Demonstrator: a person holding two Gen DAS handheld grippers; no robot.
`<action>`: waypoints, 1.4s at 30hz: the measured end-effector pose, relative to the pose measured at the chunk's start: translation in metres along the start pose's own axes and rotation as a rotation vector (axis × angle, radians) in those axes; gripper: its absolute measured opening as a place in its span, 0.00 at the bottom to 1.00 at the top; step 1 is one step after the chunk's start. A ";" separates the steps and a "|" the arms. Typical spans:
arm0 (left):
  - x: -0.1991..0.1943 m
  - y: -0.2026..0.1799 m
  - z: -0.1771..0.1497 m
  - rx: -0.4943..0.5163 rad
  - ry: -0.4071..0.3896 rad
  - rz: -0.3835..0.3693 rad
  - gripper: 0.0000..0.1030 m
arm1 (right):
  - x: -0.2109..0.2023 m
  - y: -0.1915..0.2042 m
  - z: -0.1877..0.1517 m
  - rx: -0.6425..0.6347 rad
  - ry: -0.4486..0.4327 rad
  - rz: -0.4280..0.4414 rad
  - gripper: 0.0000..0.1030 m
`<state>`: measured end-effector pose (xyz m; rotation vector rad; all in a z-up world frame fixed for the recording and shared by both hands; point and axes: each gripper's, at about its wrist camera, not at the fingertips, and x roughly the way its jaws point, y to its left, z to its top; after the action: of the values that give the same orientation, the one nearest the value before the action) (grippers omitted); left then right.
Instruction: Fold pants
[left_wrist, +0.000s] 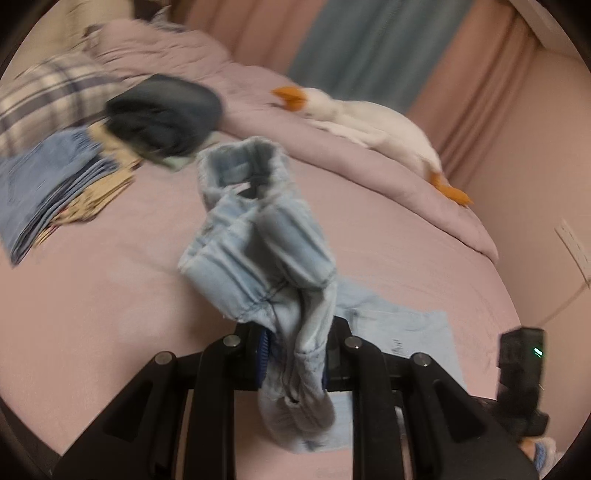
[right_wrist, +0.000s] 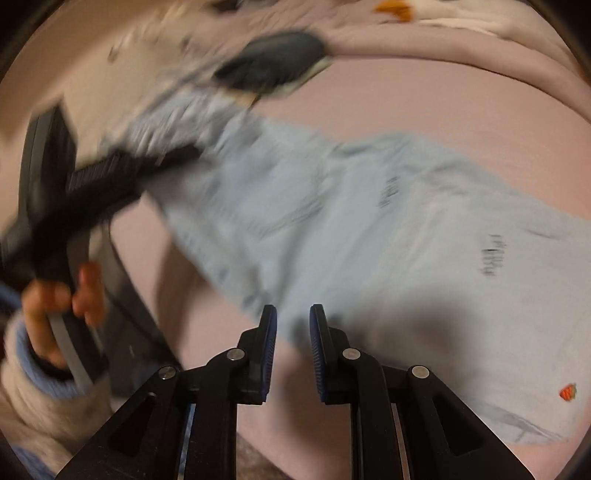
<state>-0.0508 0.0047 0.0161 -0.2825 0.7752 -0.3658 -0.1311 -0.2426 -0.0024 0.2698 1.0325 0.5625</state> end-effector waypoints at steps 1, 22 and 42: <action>0.002 -0.008 0.000 0.022 0.002 -0.012 0.19 | -0.005 -0.015 0.000 0.070 -0.017 0.016 0.18; 0.084 -0.101 -0.073 0.429 0.261 -0.080 0.87 | -0.010 -0.132 -0.054 0.906 -0.331 0.552 0.63; 0.027 -0.007 -0.064 0.125 0.183 0.018 0.90 | -0.017 -0.130 -0.032 0.856 -0.270 0.463 0.68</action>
<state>-0.0806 -0.0207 -0.0416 -0.1260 0.9302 -0.4253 -0.1249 -0.3615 -0.0663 1.3300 0.8975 0.4474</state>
